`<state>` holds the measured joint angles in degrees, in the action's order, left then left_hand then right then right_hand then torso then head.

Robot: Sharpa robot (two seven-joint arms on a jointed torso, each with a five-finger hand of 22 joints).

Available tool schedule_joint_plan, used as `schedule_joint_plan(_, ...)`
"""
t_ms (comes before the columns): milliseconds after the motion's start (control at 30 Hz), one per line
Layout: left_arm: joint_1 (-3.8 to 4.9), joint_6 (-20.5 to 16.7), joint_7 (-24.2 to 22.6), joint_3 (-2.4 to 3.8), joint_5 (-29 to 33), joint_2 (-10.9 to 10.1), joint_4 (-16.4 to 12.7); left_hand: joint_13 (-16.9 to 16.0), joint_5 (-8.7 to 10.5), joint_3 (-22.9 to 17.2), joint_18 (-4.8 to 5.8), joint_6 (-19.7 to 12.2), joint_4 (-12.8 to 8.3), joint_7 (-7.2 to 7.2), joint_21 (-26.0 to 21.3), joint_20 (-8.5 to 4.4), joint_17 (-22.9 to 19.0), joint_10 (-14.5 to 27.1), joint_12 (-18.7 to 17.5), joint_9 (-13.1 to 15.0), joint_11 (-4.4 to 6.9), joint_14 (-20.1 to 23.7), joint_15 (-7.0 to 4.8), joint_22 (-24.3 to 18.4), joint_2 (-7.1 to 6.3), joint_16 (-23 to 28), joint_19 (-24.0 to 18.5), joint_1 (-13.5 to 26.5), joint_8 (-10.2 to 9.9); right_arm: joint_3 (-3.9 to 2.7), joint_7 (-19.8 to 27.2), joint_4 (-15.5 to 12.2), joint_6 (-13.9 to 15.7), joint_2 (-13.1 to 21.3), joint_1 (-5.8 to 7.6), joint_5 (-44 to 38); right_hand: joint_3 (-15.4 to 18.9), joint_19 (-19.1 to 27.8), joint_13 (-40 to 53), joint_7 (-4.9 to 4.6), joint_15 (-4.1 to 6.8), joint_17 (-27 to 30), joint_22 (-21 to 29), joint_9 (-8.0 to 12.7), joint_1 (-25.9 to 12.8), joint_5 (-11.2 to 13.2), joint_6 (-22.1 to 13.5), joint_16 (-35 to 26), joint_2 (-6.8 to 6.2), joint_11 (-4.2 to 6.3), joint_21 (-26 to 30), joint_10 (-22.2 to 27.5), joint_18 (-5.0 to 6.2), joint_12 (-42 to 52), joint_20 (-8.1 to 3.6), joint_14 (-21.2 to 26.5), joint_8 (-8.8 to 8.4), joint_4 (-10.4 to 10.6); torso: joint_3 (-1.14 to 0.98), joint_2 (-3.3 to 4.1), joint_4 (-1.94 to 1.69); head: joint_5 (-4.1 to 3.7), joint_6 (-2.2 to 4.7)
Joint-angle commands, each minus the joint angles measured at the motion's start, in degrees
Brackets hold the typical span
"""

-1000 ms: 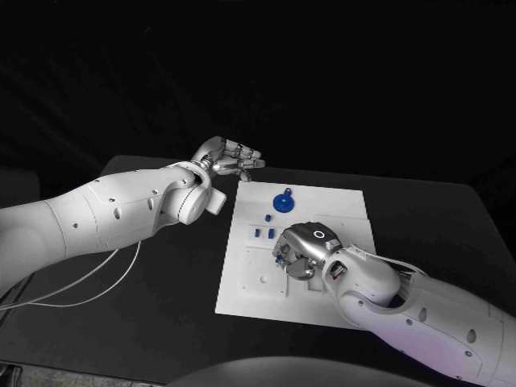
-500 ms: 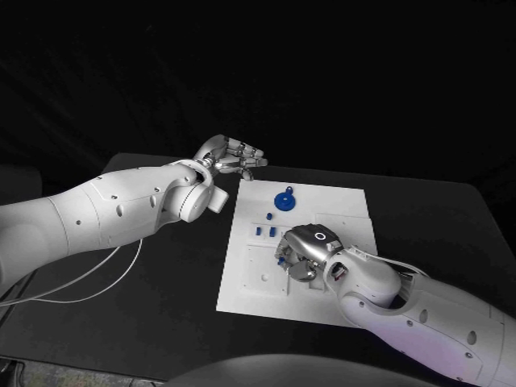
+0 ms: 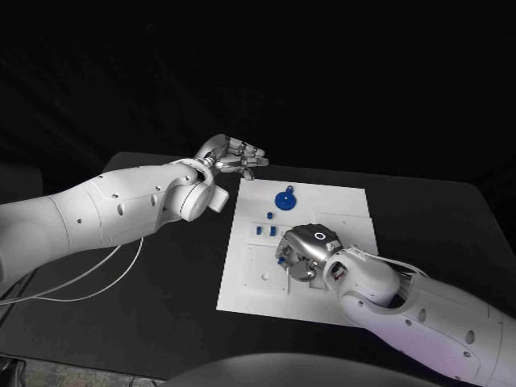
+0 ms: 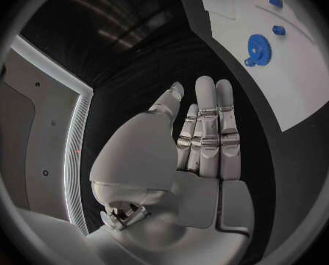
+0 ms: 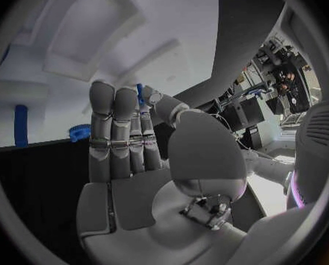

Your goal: Assemble the parts on the task board

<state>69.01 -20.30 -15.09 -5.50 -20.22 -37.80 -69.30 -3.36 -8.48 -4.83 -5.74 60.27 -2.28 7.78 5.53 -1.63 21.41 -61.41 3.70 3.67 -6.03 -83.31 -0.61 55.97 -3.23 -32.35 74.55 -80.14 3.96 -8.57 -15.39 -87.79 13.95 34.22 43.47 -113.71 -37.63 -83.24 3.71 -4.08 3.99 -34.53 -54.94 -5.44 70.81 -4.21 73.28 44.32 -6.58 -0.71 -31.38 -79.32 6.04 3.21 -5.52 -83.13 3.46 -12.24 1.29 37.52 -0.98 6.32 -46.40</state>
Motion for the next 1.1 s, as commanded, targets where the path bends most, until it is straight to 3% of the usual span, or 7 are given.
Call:
schedule_joint_plan(33, 0.07, 0.87, -0.21, 0.04, 0.06, 0.22, -0.04, 0.01, 0.01, 0.24, 0.72, -0.39, -0.19, -0.04, 0.26, -0.02, 0.04, -0.02, -0.05, 0.01, 0.05, 0.17, 0.00, 0.05, 0.57, -0.35, 0.07, 0.12, -0.27, 0.03, -0.21, 0.21, -1.23, -0.22, -0.09, -1.09, 0.06, -0.45, 0.06, -0.03, 0.35, 0.06, -0.05, -0.05, 0.05, -0.20, 0.33, 0.20, 0.42, 0.12, 0.17, -0.46, 0.75, 0.31, -0.11, -0.14, 0.25, -0.19, 0.04, -0.01, 0.02, -0.06, 0.00)
schedule_joint_plan(433, 0.07, 1.16, -0.07, 0.04, 0.06, 0.46, 0.06, 0.01, 0.01, 0.24, 0.72, -0.39, -0.19, -0.04, 0.26, -0.02, 0.04, -0.02, -0.05, 0.01, 0.05, 0.17, 0.00, 0.05, 0.57, -0.35, 0.07, 0.12, -0.27, 0.22, -1.21, 1.42, -2.31, -1.46, -0.08, -1.60, 1.04, -0.38, -0.07, -0.40, 0.06, 0.33, -0.11, 0.45, -0.28, -0.02, -0.95, -0.24, -0.04, -0.27, 2.32, 1.09, 0.72, 0.25, 0.11, -0.07, 0.13, 0.16, 0.07, 0.01, 0.00, -0.35, 0.21)
schedule_joint_plan(567, 0.07, 1.28, -0.04, 0.03, 0.06, 0.50, 0.09, 0.01, 0.07, 0.35, 0.73, -0.24, -0.14, -0.08, 0.14, -0.01, -0.01, 0.02, -0.06, 0.01, 0.05, 0.22, 0.00, 0.13, 0.69, -0.45, 0.09, 0.13, -0.26, 0.36, -1.21, 1.70, -1.56, -1.71, -0.08, -1.25, 1.60, -0.39, -0.12, -0.86, -0.45, 0.31, -0.16, 1.23, -0.69, 0.81, -3.22, -0.23, -1.10, -0.96, 2.76, 3.30, 0.85, 0.24, 0.54, -0.03, 0.11, 0.88, 0.07, 0.00, 0.01, -0.38, 0.23)
schedule_joint_plan(800, 0.07, 1.51, 0.10, 0.03, 0.06, 0.46, 0.09, 0.01, 0.18, 0.37, 0.73, -0.23, -0.12, -0.08, 0.13, -0.01, -0.02, 0.04, -0.06, 0.01, 0.05, 0.24, 0.01, 0.14, 0.71, -0.45, 0.10, 0.15, -0.26, 0.47, -1.17, 1.94, -0.15, -1.70, -0.08, -0.11, 2.64, -0.36, -0.22, -2.06, -1.59, 0.36, -0.10, 1.64, -1.42, 1.08, -8.45, -0.22, -4.63, -2.59, 4.03, 8.16, 1.72, 0.37, 1.71, 0.36, 0.12, 2.47, 0.05, 0.00, 0.01, -0.53, 0.39)
schedule_joint_plan(1000, 0.07, 1.53, 0.21, 0.03, 0.02, 0.39, 0.07, 0.01, 0.23, 0.43, 0.75, -0.28, -0.02, -0.07, 0.04, 0.02, -0.03, 0.10, -0.08, 0.01, 0.03, 0.27, 0.03, 0.11, 0.76, -0.47, 0.08, 0.20, -0.27, 0.49, -1.49, 1.54, 1.55, -1.44, -0.08, 0.65, 9.88, 0.10, -0.22, -2.47, -2.11, 0.32, 0.18, 1.73, -1.73, 1.51, -11.71, -0.56, -6.65, -3.52, 5.05, 12.18, 1.86, 0.51, 2.04, 1.09, 0.12, 3.47, 0.02, -0.02, 0.06, -0.61, 0.59)
schedule_joint_plan(1067, 0.07, 1.54, 0.21, 0.03, 0.02, 0.37, 0.06, 0.01, 0.23, 0.43, 0.75, -0.28, -0.02, -0.07, 0.04, 0.02, -0.03, 0.10, -0.08, 0.01, 0.03, 0.27, 0.03, 0.11, 0.76, -0.47, 0.08, 0.20, -0.27, 0.49, -1.52, 1.18, 1.93, -1.25, -0.08, 0.97, 12.75, 0.13, -0.22, -2.51, -2.24, 0.33, 0.34, 1.75, -1.15, 1.47, -12.49, -0.70, -6.74, -3.74, 5.42, 13.50, 1.98, 0.66, 2.17, 1.23, 0.07, 3.80, 0.01, 0.00, 0.03, -0.65, 0.67)
schedule_joint_plan(1100, 0.08, 1.55, 0.20, 0.03, 0.02, 0.34, 0.05, 0.01, 0.23, 0.43, 0.75, -0.28, -0.02, -0.07, 0.04, 0.02, -0.03, 0.10, -0.08, 0.01, 0.03, 0.27, 0.03, 0.11, 0.76, -0.47, 0.08, 0.20, -0.27, 0.49, -1.52, 0.95, 2.09, -1.13, -0.08, 1.16, 17.55, 0.01, -0.06, -2.42, -2.36, 0.33, 0.66, 1.54, 0.97, 1.45, -13.14, -0.88, -5.33, -3.79, 6.23, 14.60, 2.32, 1.84, 2.45, 1.36, 0.56, 4.80, 0.01, 0.00, 0.03, -0.65, 0.67)
